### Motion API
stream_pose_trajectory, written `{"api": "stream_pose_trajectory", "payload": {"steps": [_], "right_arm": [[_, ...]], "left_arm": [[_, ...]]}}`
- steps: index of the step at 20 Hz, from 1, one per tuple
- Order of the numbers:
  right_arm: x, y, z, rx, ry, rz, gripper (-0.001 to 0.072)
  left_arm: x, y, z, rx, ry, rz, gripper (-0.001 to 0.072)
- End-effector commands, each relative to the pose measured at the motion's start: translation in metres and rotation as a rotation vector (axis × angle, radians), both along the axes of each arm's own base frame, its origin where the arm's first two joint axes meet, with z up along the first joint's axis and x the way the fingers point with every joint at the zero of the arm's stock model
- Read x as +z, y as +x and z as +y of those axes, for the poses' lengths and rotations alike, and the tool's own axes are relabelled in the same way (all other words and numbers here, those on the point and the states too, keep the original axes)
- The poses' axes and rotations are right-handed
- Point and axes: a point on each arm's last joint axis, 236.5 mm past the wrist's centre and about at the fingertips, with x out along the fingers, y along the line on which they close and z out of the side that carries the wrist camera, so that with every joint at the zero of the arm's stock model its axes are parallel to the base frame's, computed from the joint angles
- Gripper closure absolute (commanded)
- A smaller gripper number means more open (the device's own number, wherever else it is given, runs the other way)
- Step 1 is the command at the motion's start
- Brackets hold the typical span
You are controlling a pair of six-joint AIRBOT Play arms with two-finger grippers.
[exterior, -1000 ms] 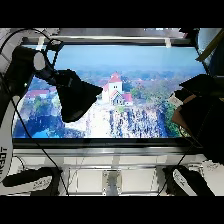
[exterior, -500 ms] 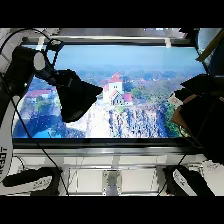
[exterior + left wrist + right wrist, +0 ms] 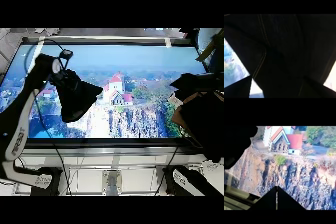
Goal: Fold the clothes and pants, and hang the long-sleeved shirts on hangers.
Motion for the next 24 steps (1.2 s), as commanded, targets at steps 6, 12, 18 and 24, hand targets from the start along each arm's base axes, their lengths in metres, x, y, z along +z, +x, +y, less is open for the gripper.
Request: {"api": "stream_pose_trajectory", "payload": {"steps": [6,12,18,24], "right_arm": [[-0.105,0.076,0.072,0.066,0.02,0.093,0.0441],[-0.13,0.08,0.087,0.088,0.013,0.131,0.0442],[-0.123,0.081,0.072,0.109,-0.073,0.114,0.0442],[-0.04,0.091,0.014,0.054,-0.201,-0.034,0.0442]], "left_arm": [[-0.088,0.049,-0.013,0.158,-0.093,-0.046,0.0016],[-0.093,0.056,-0.017,0.169,-0.114,-0.066,0.0679],[0.013,0.066,-0.053,0.161,-0.267,-0.198,0.068],[0.196,0.01,-0.165,-0.101,-0.588,-0.481,0.068]]}}
